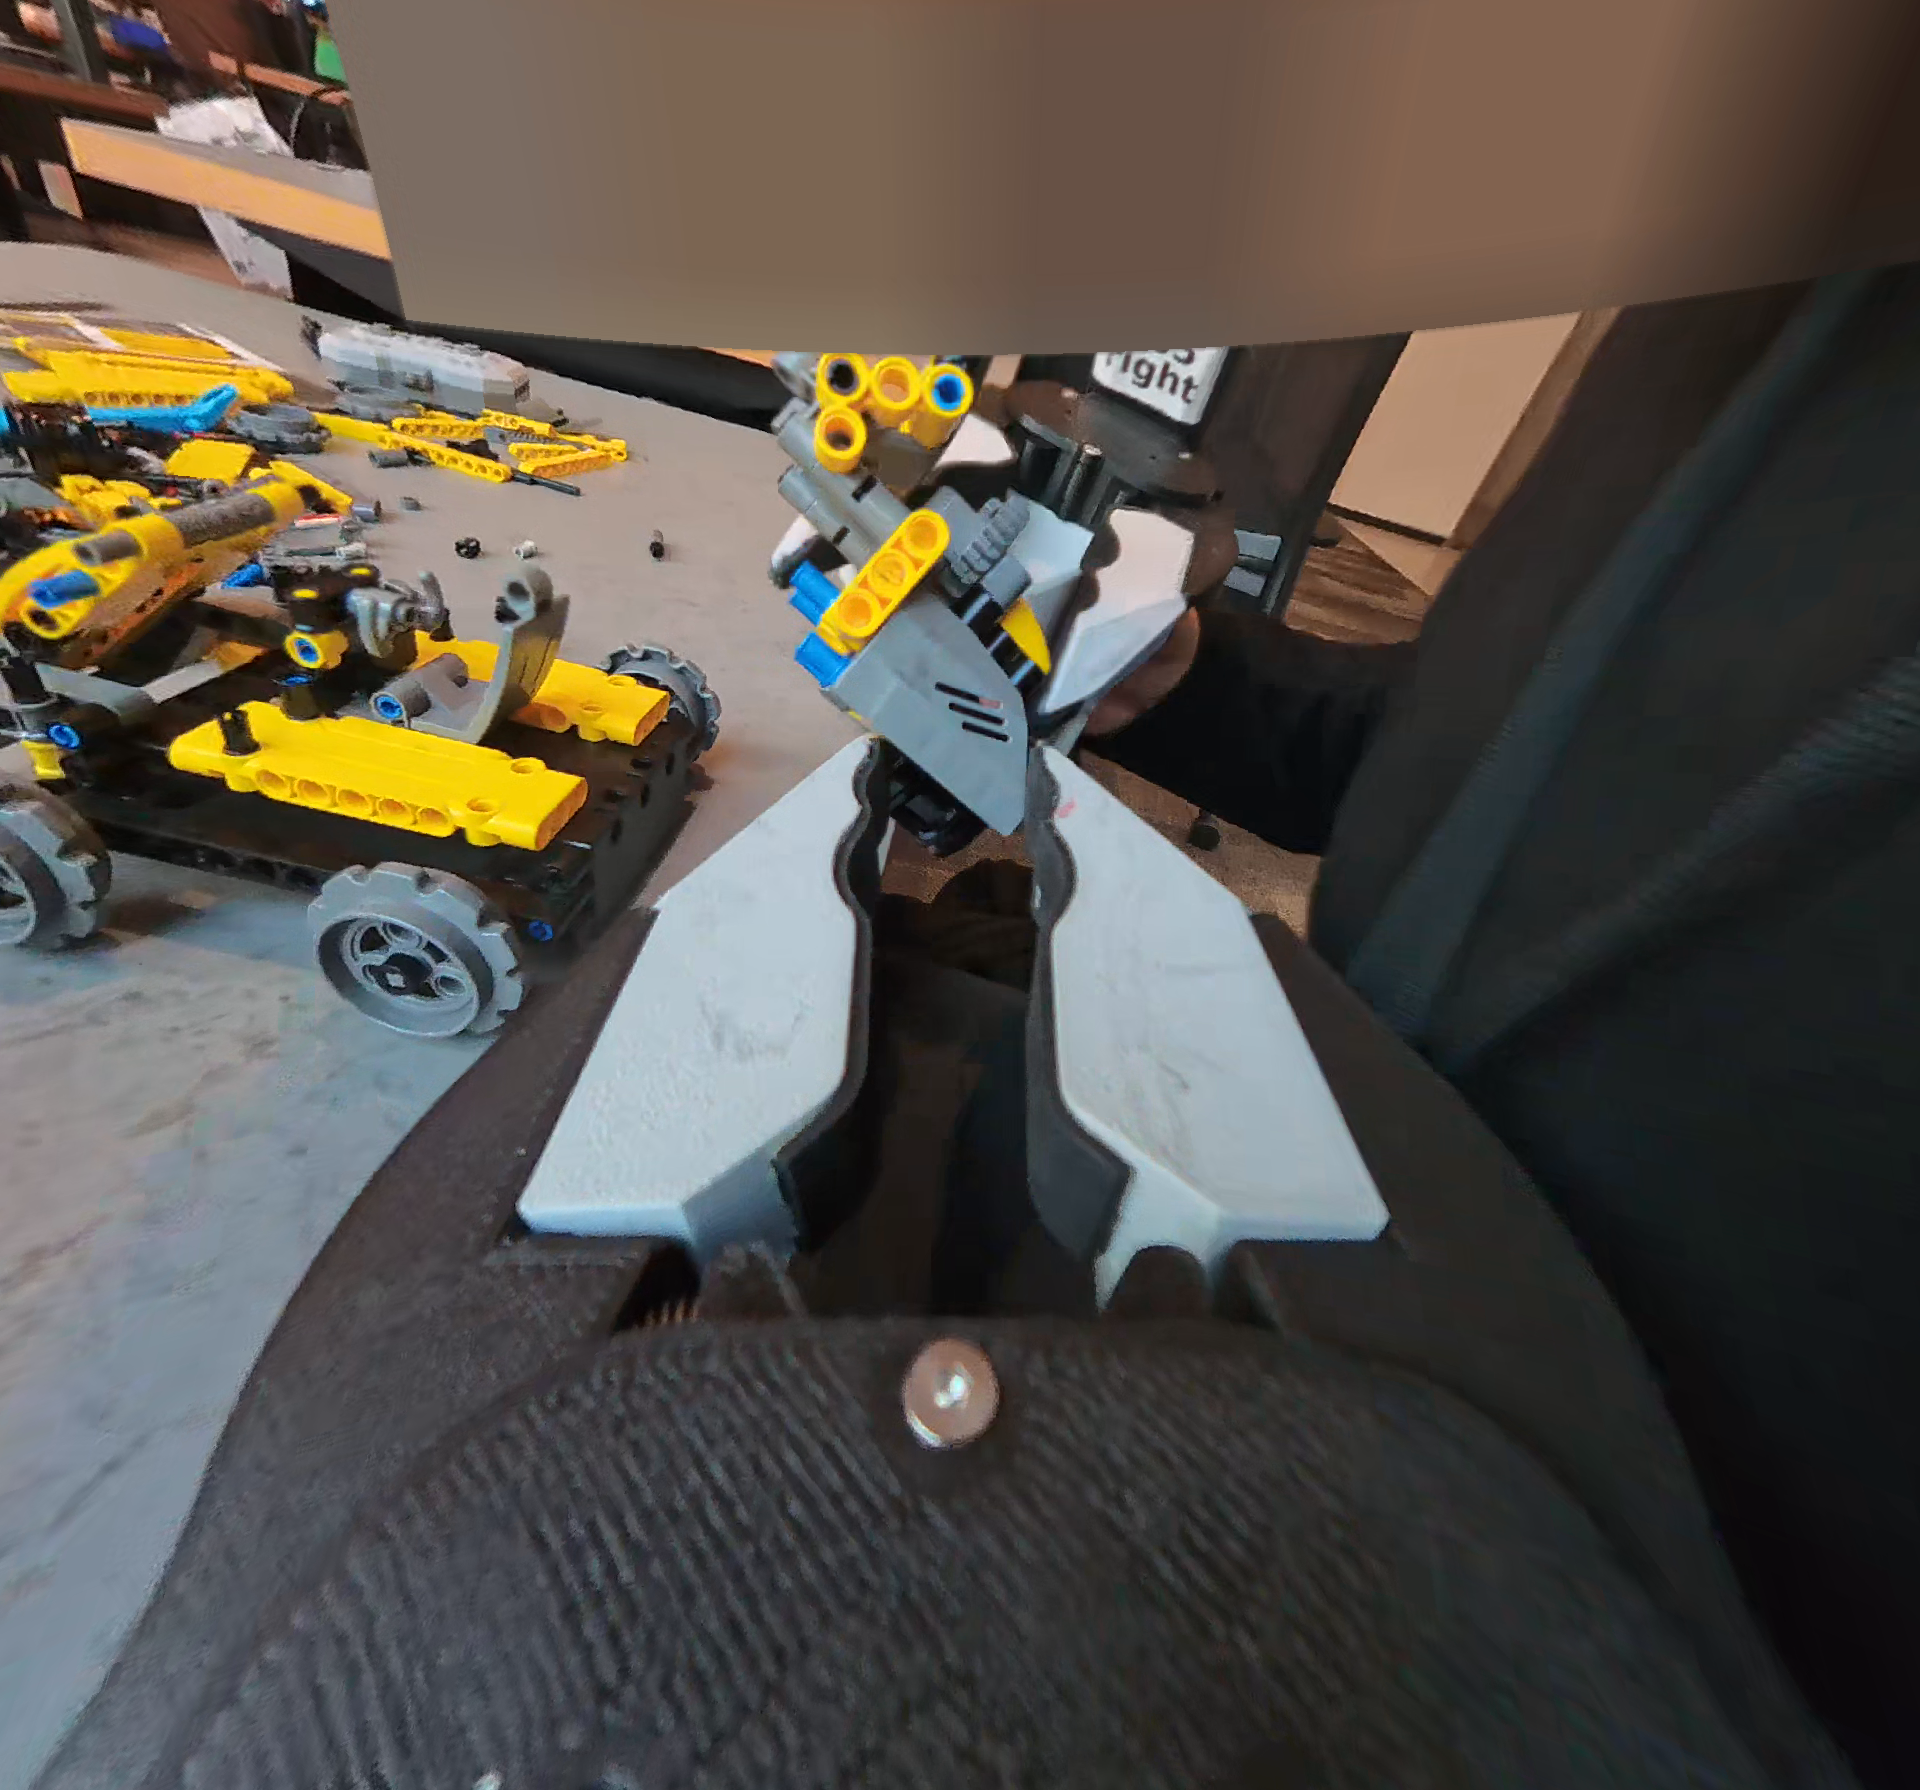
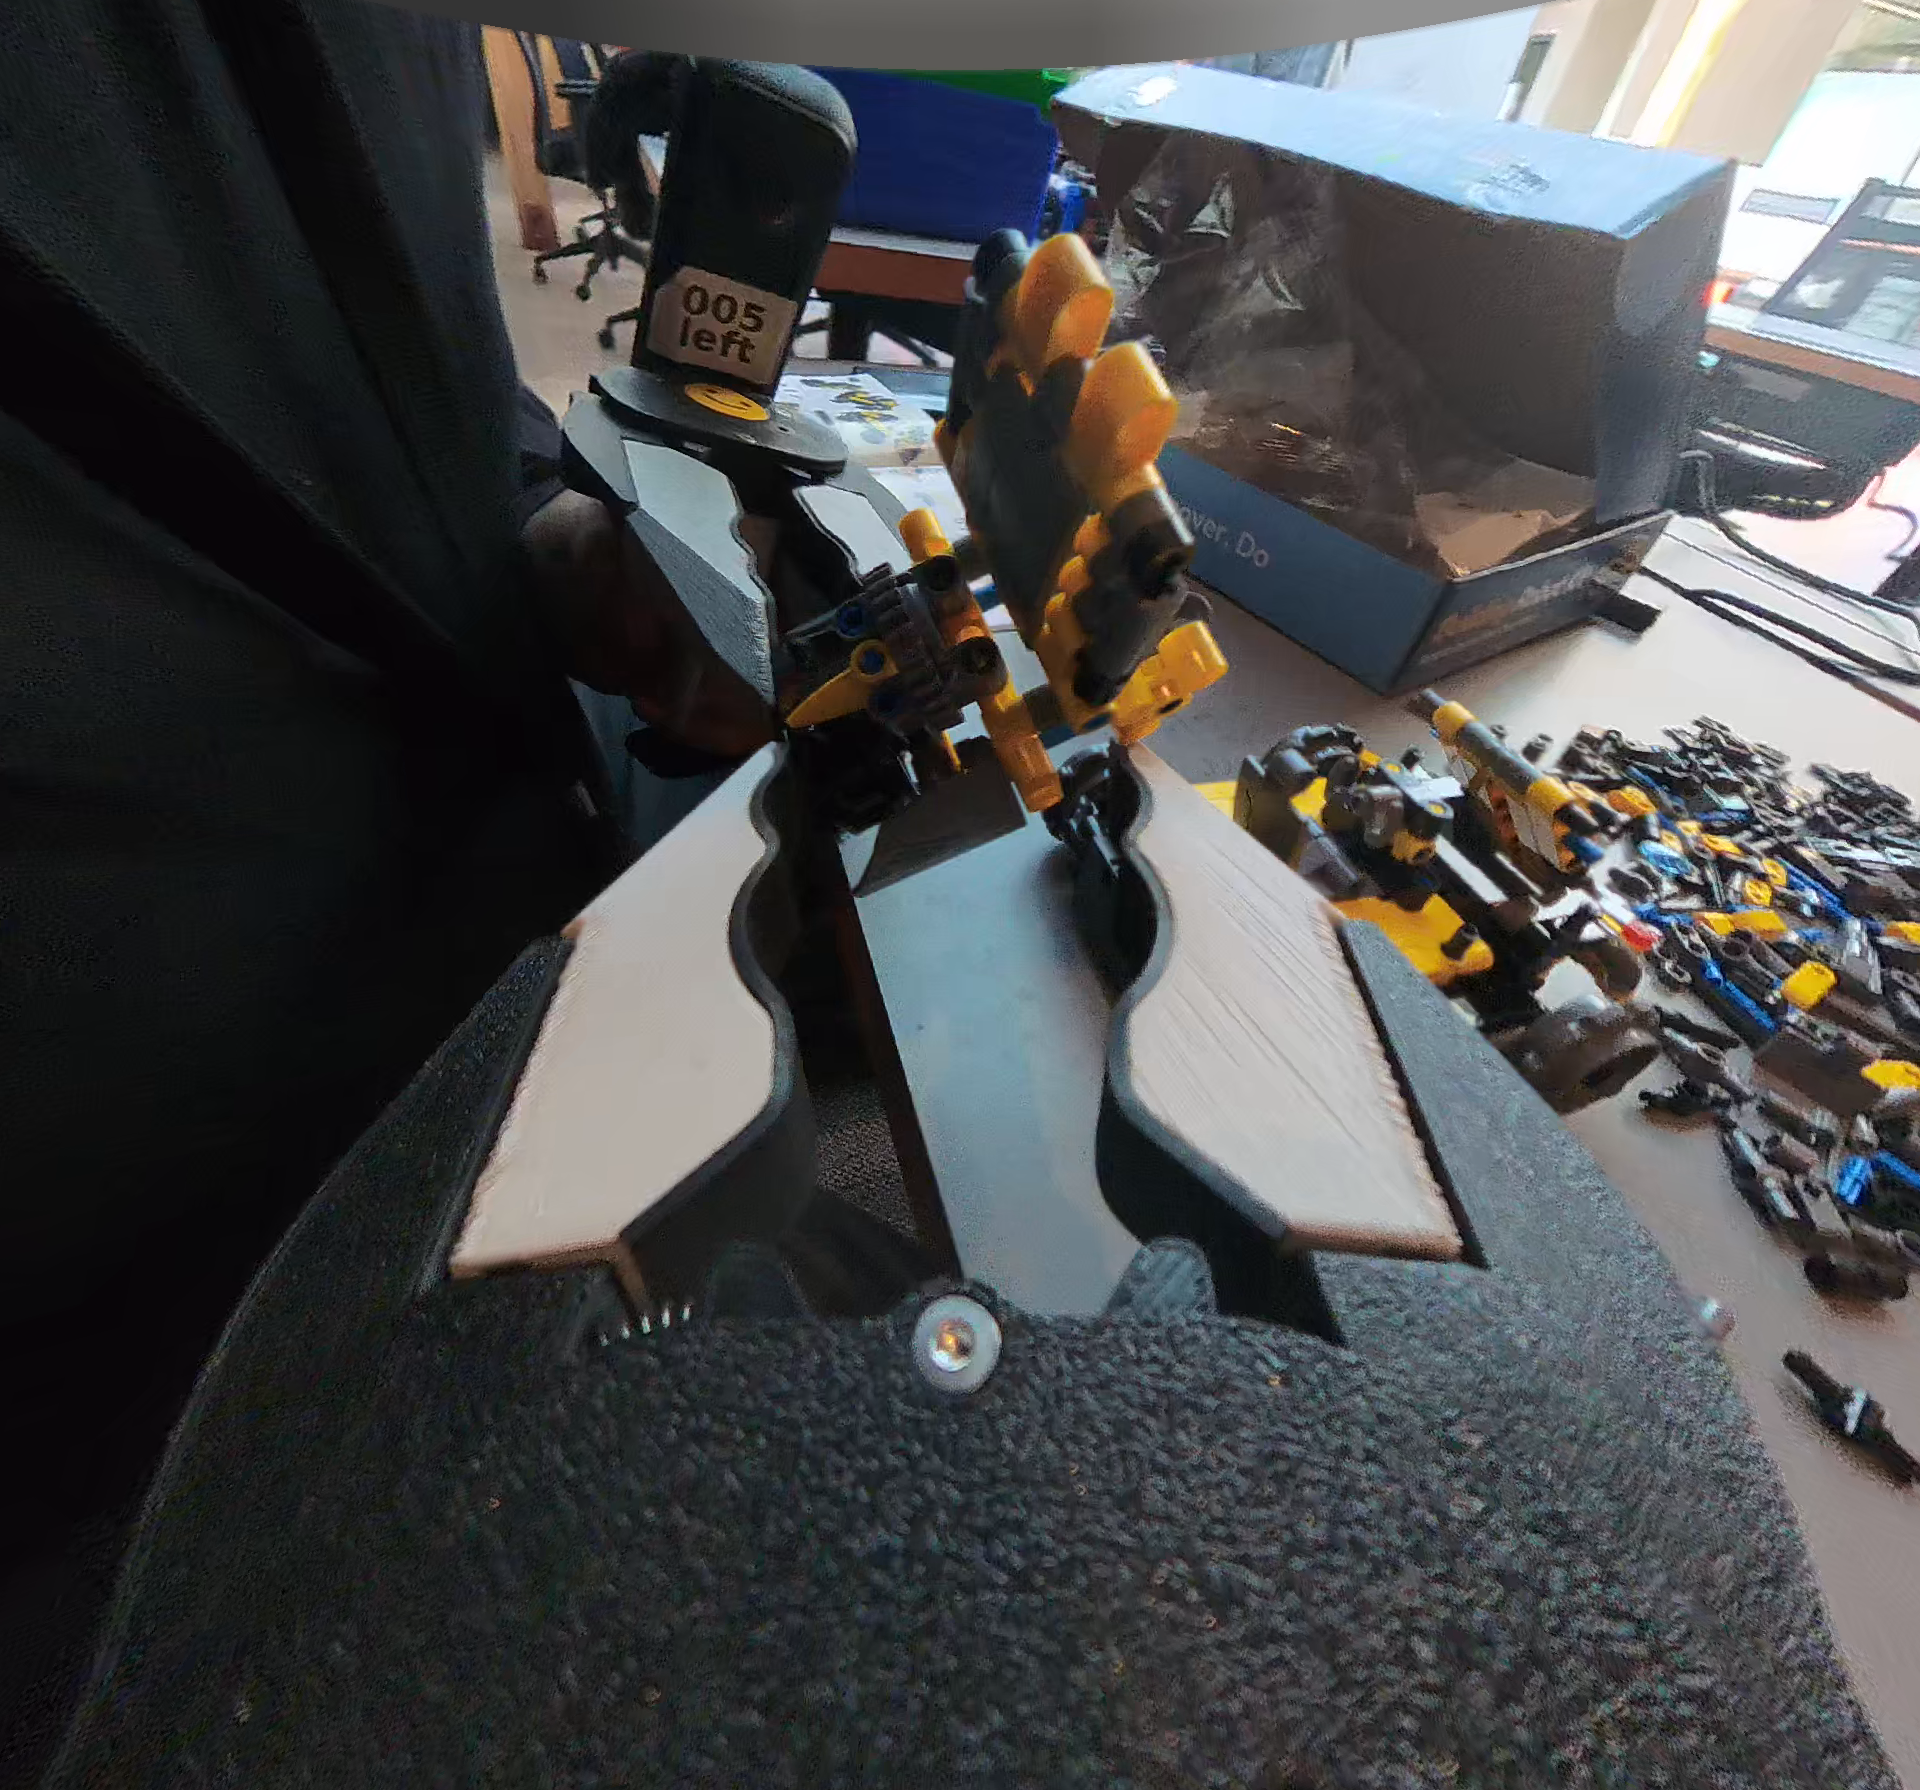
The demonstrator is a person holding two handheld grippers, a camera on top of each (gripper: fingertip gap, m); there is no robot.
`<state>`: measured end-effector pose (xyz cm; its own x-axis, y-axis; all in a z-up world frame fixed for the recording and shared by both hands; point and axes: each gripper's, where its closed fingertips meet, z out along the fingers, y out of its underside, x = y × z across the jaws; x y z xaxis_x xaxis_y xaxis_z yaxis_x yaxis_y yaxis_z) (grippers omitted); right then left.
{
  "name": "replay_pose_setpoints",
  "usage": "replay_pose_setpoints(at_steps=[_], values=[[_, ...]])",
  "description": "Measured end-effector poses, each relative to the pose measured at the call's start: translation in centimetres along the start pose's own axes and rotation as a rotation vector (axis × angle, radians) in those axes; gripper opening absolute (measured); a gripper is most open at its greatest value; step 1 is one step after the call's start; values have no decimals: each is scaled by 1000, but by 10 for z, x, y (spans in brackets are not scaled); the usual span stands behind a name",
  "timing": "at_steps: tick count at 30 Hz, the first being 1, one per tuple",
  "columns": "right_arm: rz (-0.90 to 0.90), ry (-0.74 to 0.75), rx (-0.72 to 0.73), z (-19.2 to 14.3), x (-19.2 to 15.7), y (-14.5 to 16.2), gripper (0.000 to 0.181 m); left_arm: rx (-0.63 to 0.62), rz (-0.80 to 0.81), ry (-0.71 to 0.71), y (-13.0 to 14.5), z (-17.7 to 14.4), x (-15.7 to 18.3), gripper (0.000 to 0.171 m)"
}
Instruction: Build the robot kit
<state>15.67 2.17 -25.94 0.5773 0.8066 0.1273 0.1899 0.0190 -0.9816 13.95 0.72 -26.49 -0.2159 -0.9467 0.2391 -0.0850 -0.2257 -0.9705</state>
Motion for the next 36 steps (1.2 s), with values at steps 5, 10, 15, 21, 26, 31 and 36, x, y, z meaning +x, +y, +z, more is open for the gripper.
replay_pose_setpoints(at_steps=[5, 10, 15, 21, 26, 31, 36], values=[[19, 1, 36, 7, 6, -2, 51, 24, -93, -53, 2, 7, -9, 23], [26, 50, 82, -8, 7, 2, 51, 4, -208, 25, 5, 21, -3, 23], [50, 107, 108, -25, 2, 2, 51, -7, -325, 90, 4, 34, 7, 23], [-2, 93, 108, -43, -14, -24, 51, 145, -460, 291, -15, 37, 35, 22], [-11, 114, 104, -53, -19, -39, 46, 232, -538, 343, -25, 27, 30, 21], [8, 138, -1, -40, -20, -21, 49, 262, -561, 337, -23, 17, 30, 21], [1, 113, 10, -27, -27, -22, 46, 269, -551, 347, -23, 6, 31, 21]])
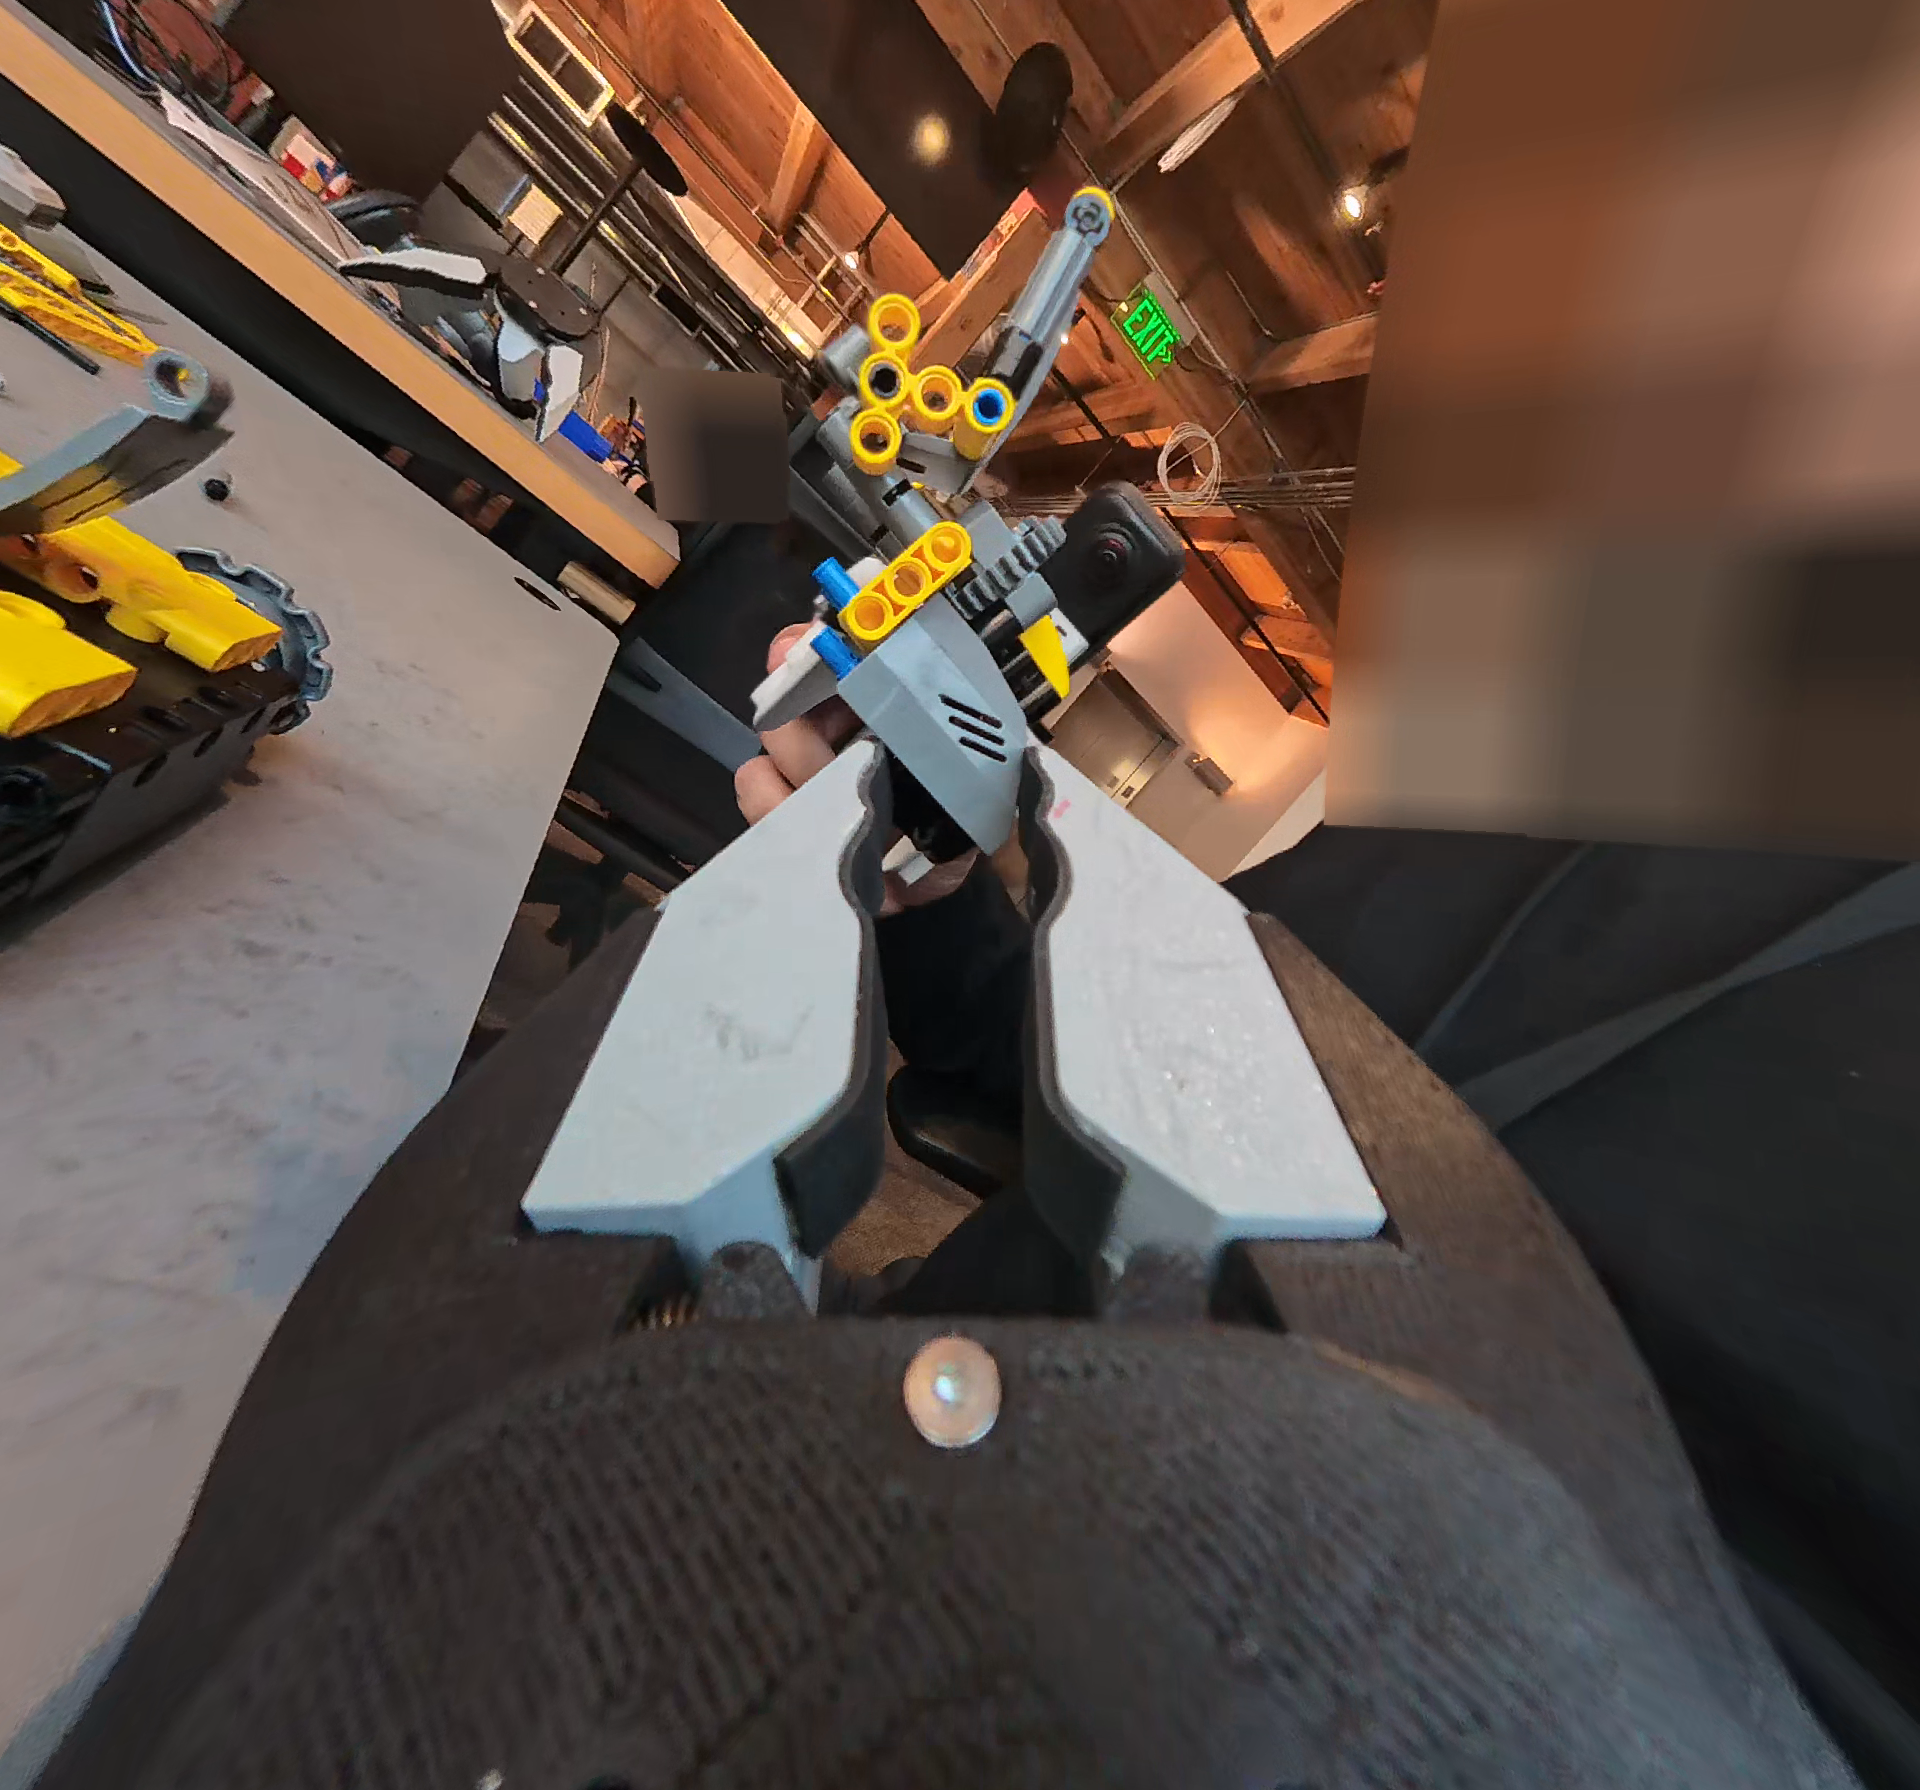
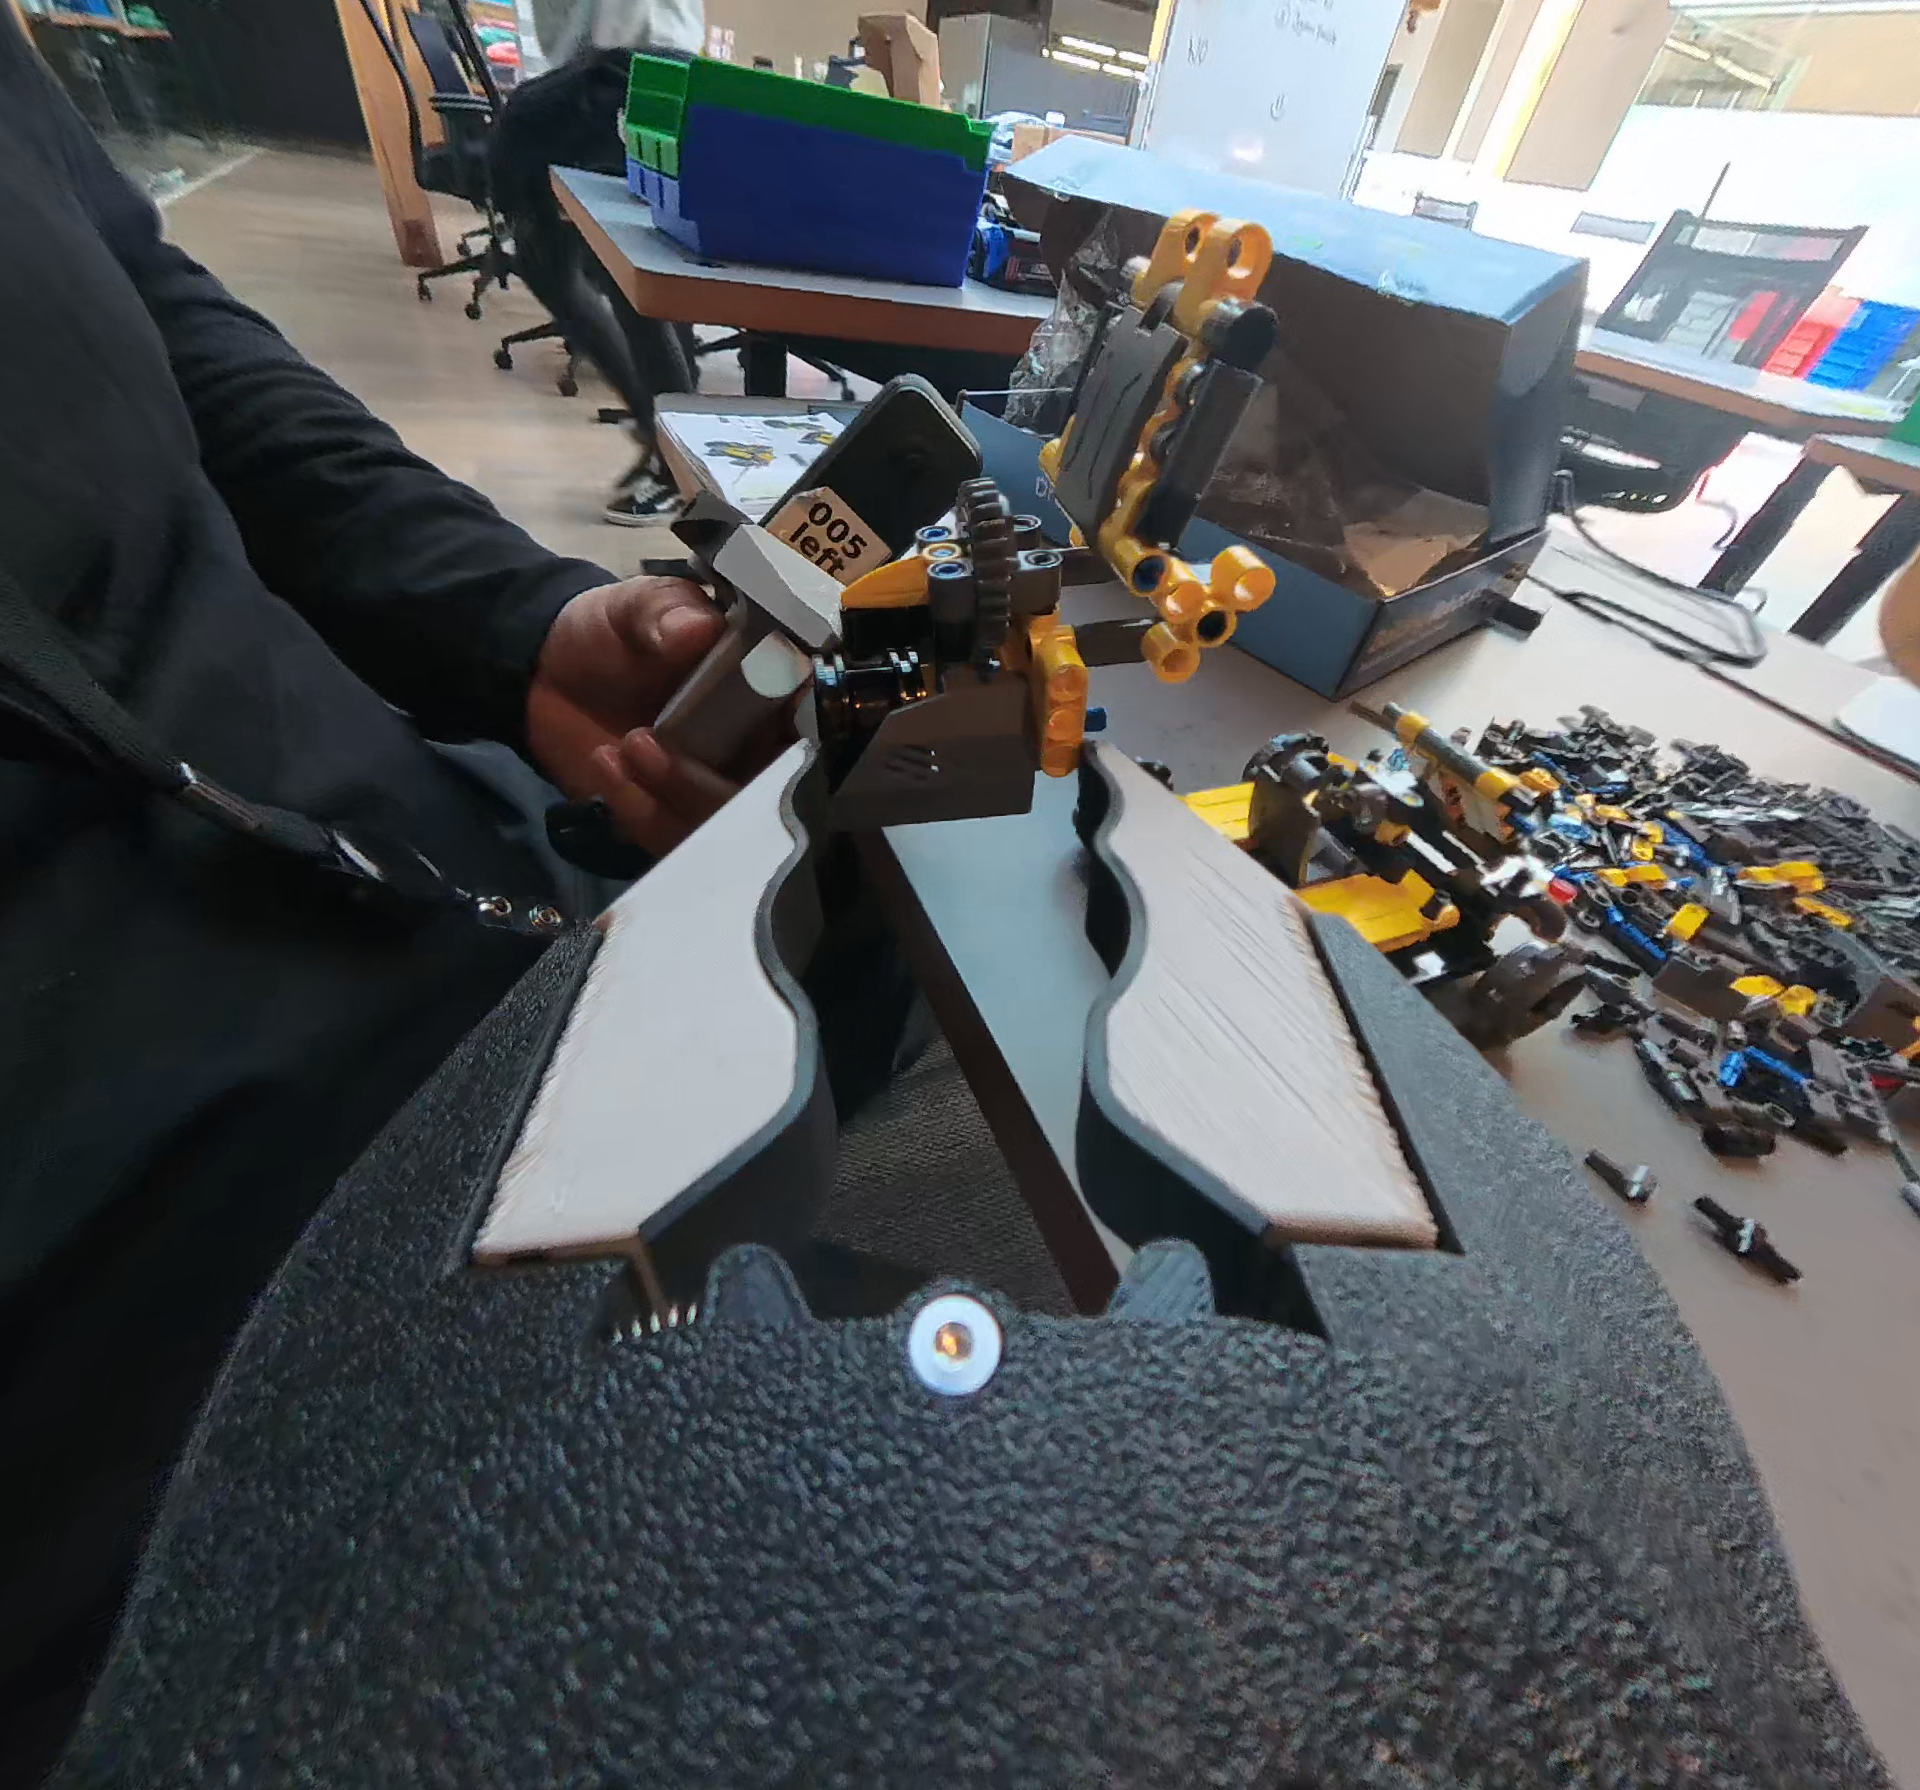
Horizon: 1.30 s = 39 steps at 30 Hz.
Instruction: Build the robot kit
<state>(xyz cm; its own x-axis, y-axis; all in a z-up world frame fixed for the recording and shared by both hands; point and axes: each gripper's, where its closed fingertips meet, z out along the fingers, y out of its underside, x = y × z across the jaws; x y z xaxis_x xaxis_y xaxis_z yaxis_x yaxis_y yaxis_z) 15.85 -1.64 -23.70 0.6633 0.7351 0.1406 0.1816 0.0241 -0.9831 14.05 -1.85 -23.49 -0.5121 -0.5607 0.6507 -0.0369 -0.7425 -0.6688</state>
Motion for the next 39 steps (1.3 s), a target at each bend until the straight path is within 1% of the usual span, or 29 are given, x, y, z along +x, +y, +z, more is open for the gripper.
replay_pose_setpoints(at_steps=[3, 5, 6, 8, 11, 12, 13, 17, 18, 19, 20, 21, 22, 25, 27, 28, 31, 35, 39], values=[[-60, 29, -6, 4, 1, 0, 47, -24, 10, -12, -1, -4, -2, 21], [-23, -4, 15, 5, -1, 0, 51, -69, 16, -31, 2, -4, -6, 21], [-3, -12, 31, 5, -1, -1, 46, -87, 17, -33, 4, -5, -7, 21], [2, -16, 54, 5, 2, -2, 36, -83, 7, -25, 3, -6, -7, 21], [-1, -28, 55, 7, 5, 0, 36, -70, -1, -34, 2, -7, -9, 21], [10, -36, 63, 8, 6, -1, 36, -65, 0, -36, 1, -7, -10, 21], [22, -58, 56, 9, 4, 2, 41, -61, 0, -39, 0, -8, -10, 21], [16, -91, 56, 10, 4, 3, 41, -57, -6, -43, 0, -8, -12, 21], [13, -101, 55, 9, 4, 3, 45, -54, -6, -43, 0, -8, -12, 21], [11, -121, 55, 9, 1, 2, 53, -45, -11, -42, -2, -8, -12, 21], [13, -128, 51, 9, 0, 2, 56, -33, -19, -40, -3, -9, -12, 21], [13, -113, 50, 10, 3, 2, 53, -25, -26, -37, -4, -10, -12, 21], [8, -83, 51, 10, 8, 2, 41, -25, -29, -35, -4, -10, -12, 21], [21, -86, 45, 12, 9, 5, 41, -18, -36, -41, -3, -10, -14, 21], [39, -97, 43, 12, 8, 6, 49, -9, -46, -41, -4, -11, -16, 21], [46, -94, 43, 13, 9, 6, 50, -7, -49, -41, -4, -10, -16, 21], [54, -87, 60, 12, 11, 5, 42, -5, -54, -35, -4, -10, -16, 21], [50, -66, 60, 13, 13, 7, 40, 13, -77, -49, -5, -11, -19, 21], [44, -42, 53, 14, 18, 11, 37, 2, -77, -114, -5, -11, -28, 21]])
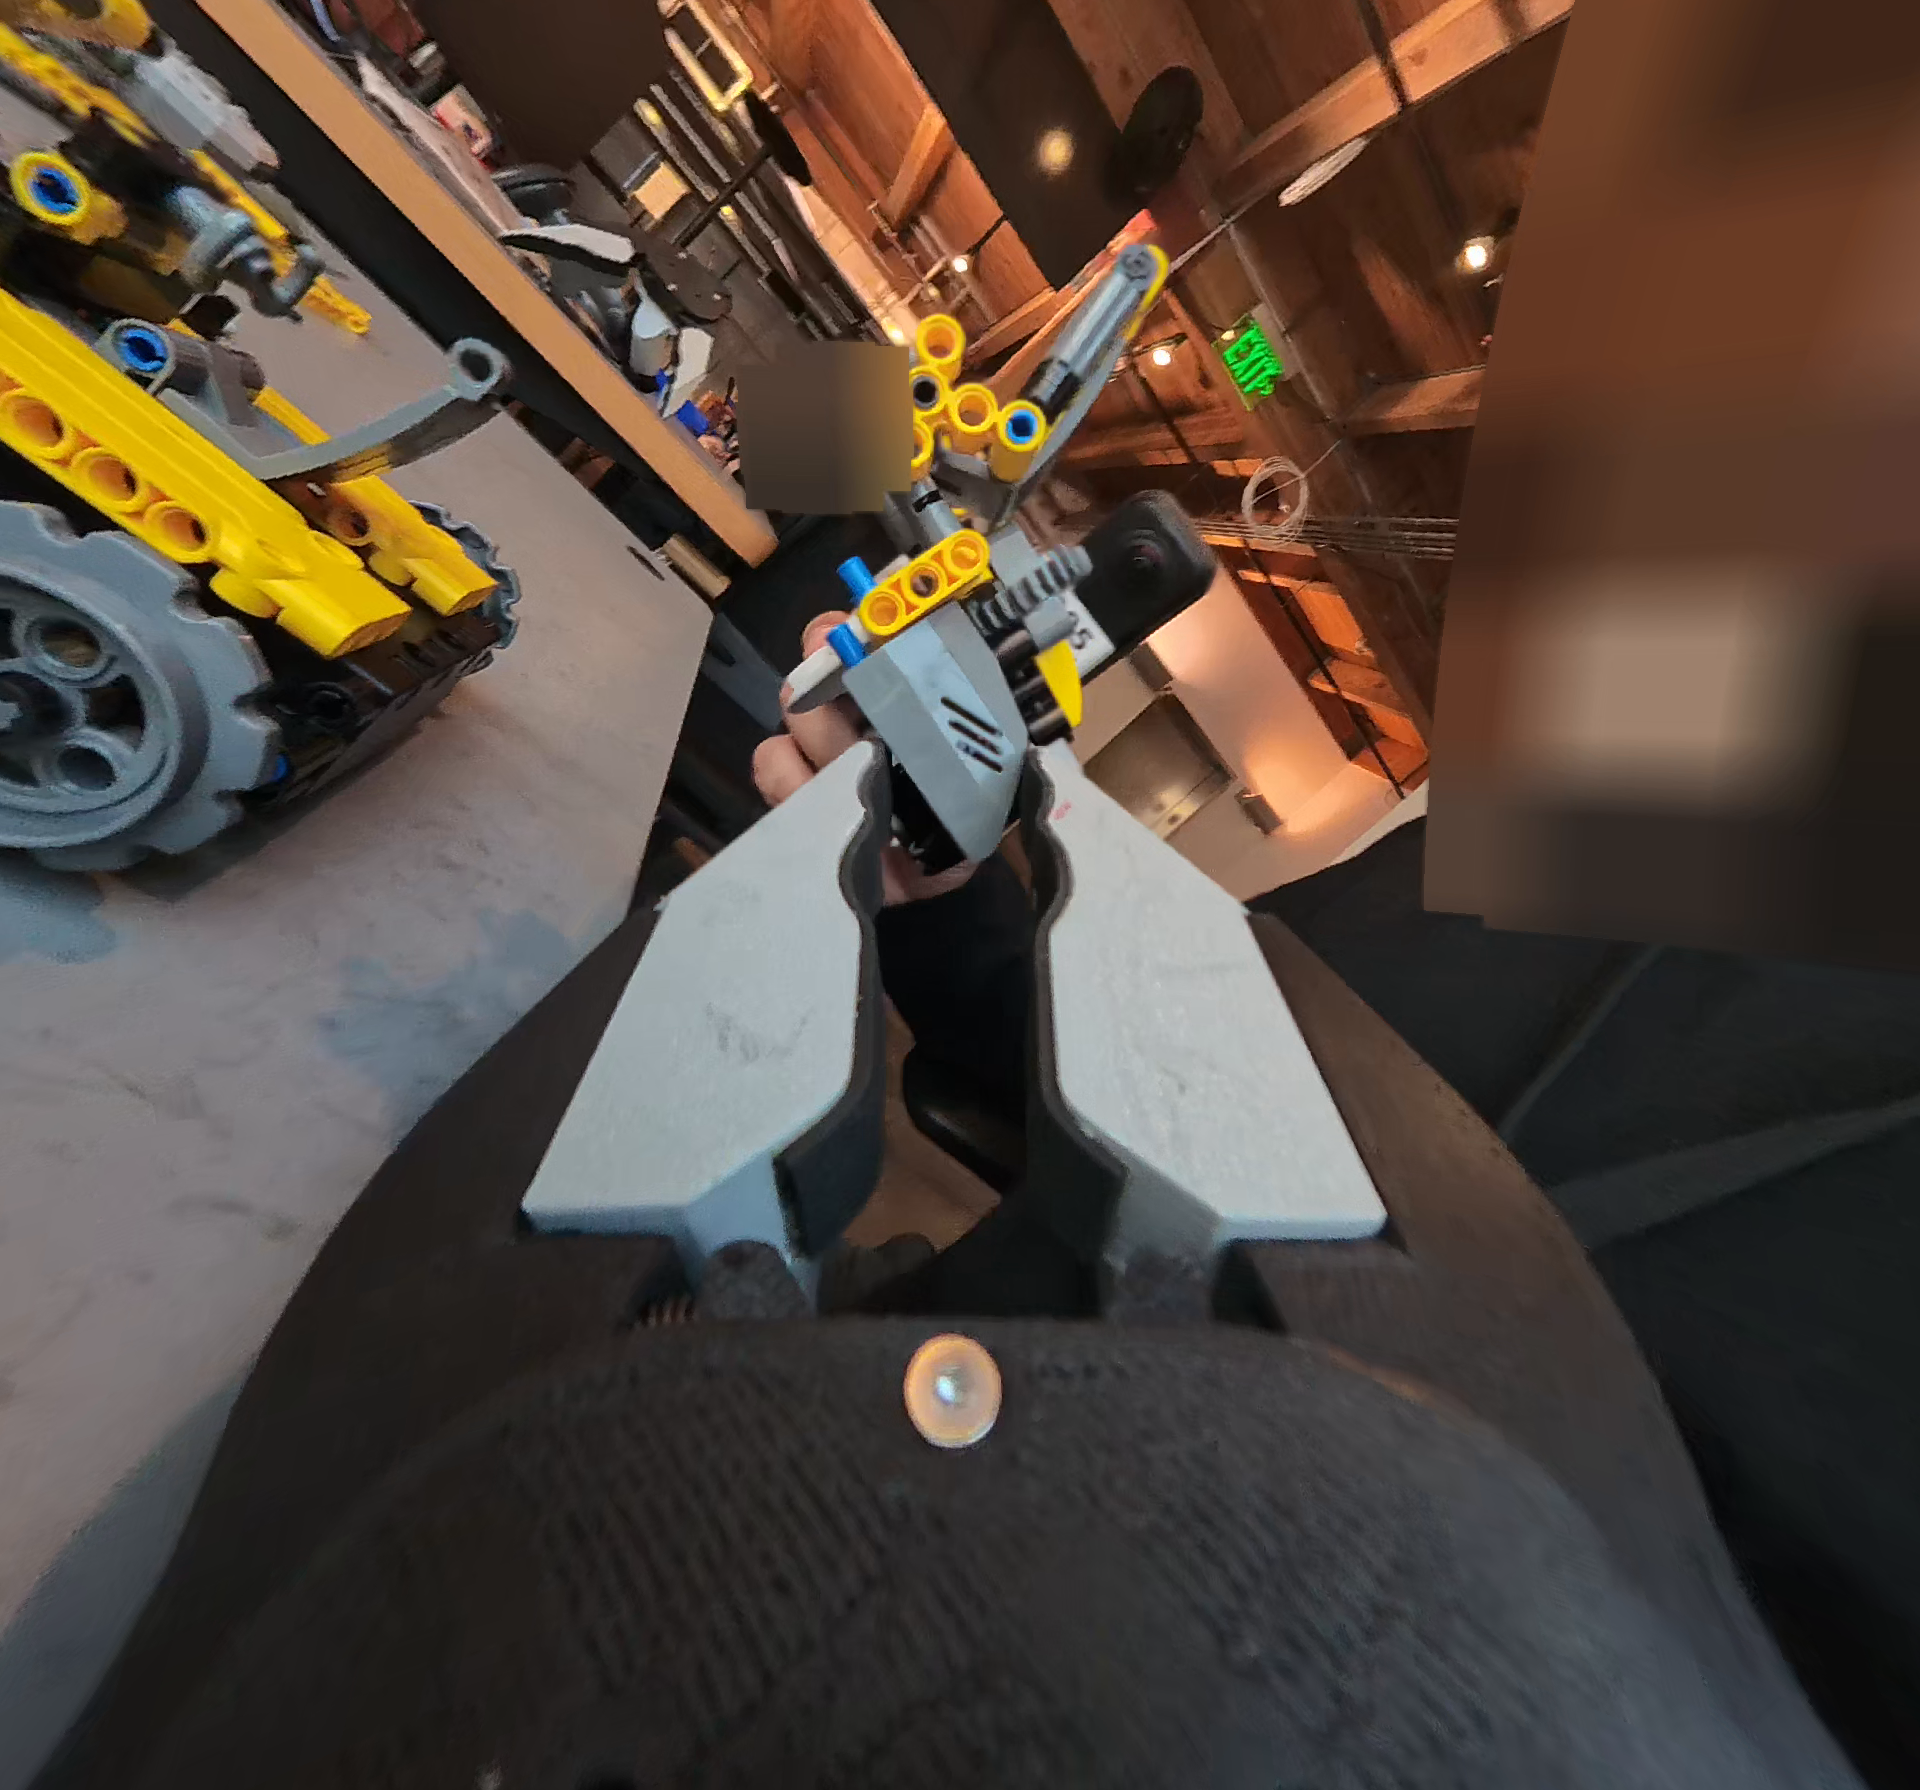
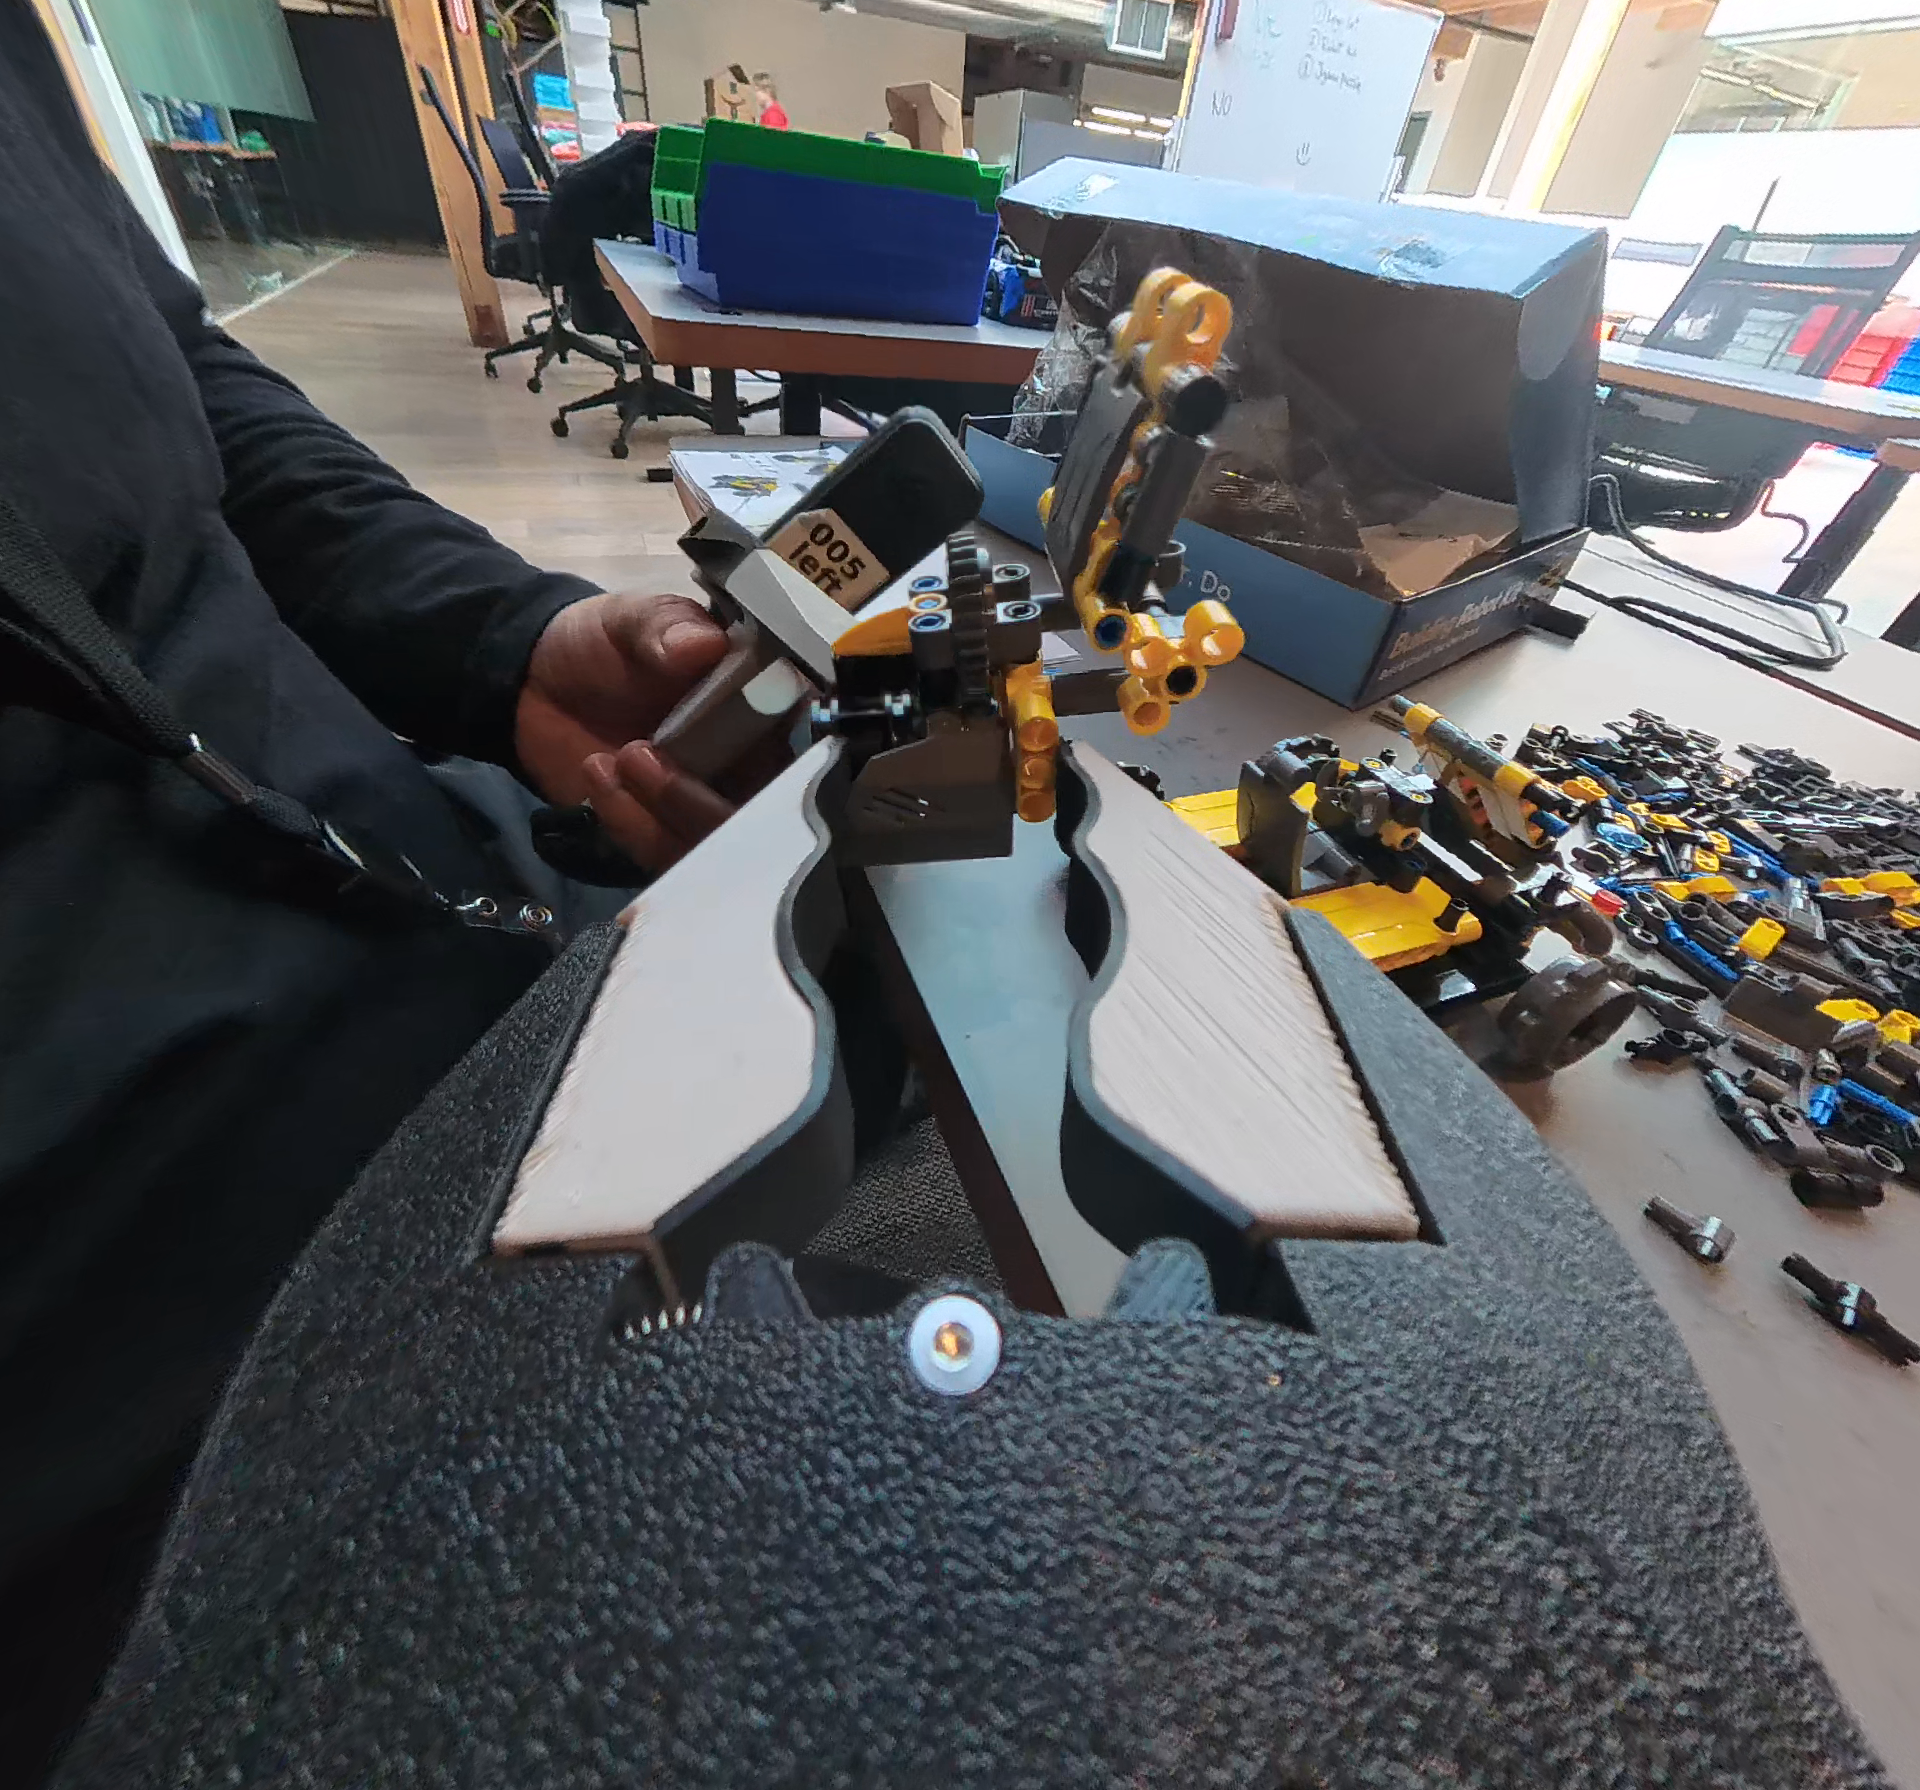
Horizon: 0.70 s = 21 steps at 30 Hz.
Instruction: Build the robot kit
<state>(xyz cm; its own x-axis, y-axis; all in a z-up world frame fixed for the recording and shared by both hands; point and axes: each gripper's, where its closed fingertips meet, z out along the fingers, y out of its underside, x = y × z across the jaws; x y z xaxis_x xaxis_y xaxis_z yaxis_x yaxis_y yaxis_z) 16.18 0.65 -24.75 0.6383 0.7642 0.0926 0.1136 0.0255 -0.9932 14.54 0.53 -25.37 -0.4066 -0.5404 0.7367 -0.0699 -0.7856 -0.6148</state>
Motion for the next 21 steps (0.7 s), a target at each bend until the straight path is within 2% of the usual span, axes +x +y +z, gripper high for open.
replay_pose_setpoints(at_steps=[3, 5, 6, 9, 12, 15, 19, 21], values=[[-10, 21, 4, 1, 3, 1, 33, -32, 15, -60, 1, 0, -7, 23], [-6, 26, 24, 0, 6, -1, 14, -58, 13, -106, 3, 1, -12, 25], [-1, 34, 29, 0, 8, -1, 11, -81, 16, -130, 4, 2, -14, 27], [26, 34, 16, 3, 11, 6, 10, -109, 62, -226, 4, -1, -25, 22], [1, 51, 14, 6, 14, 5, 10, -84, 21, -219, -1, -3, -26, 22], [-183, 113, -35, 6, 6, -6, 9, -99, 37, -186, -3, -3, -19, 22], [-484, 270, -110, 11, 0, -16, 8, -114, 103, -221, -10, -9, -18, 25], [-533, 301, -116, 13, -2, -16, 8, -147, 142, -258, -11, -13, -19, 27]])
